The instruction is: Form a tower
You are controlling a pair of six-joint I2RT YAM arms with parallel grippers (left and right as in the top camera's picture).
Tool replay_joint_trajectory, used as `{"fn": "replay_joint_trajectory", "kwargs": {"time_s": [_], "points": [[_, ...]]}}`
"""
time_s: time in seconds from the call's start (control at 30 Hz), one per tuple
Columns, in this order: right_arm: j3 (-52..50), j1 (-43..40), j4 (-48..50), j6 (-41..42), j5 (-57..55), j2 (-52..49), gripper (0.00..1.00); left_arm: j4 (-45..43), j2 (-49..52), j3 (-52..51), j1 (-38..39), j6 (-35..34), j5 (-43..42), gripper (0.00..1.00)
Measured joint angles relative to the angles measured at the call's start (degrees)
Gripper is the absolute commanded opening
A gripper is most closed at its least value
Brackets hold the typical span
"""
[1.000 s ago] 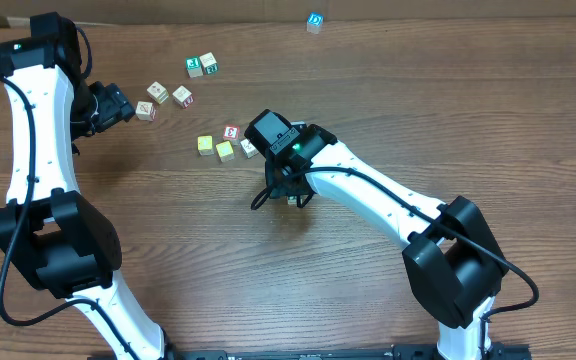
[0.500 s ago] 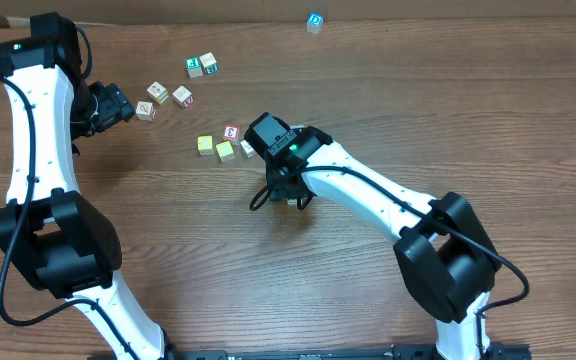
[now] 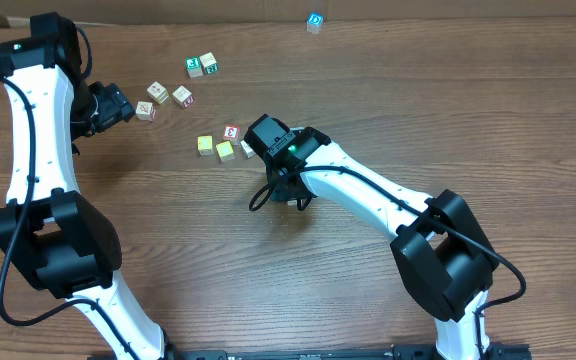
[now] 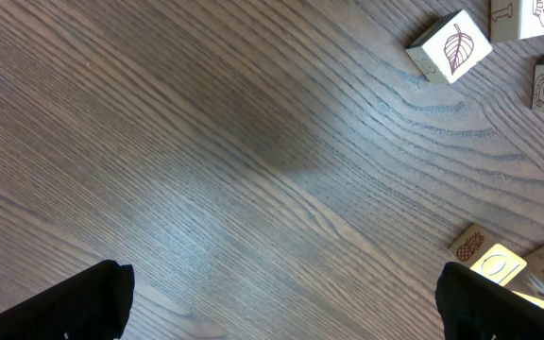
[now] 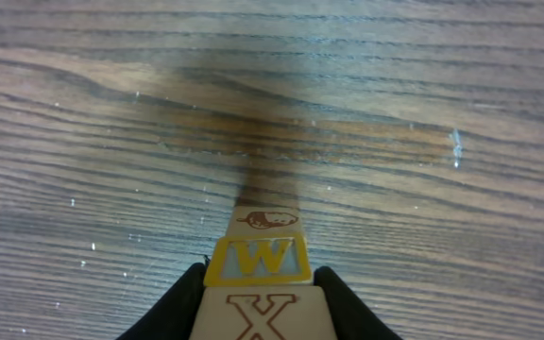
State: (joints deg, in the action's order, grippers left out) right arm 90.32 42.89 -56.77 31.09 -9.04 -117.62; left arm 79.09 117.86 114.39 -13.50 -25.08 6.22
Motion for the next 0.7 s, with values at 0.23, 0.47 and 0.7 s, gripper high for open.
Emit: {"fn": "replay_joint_trajectory", "kwargs": {"time_s": [0.23,0.47,0.7], "points": [[0.0,0.0,0.04,0.2,-0.24,0.0,0.25,0.0,0.0,0.0,0.0,0.0,0.0,1.0],[0.0,0.0,0.04,0.15,-0.22,0.0,0.41,0.0,0.0,0.0,0.0,0.0,0.0,1.0],[-0.02,0.0,0.22,0.15,-0.2,0.0,0.98,0.0,0.0,0.0,0.0,0.0,0.0,1.0]]}}
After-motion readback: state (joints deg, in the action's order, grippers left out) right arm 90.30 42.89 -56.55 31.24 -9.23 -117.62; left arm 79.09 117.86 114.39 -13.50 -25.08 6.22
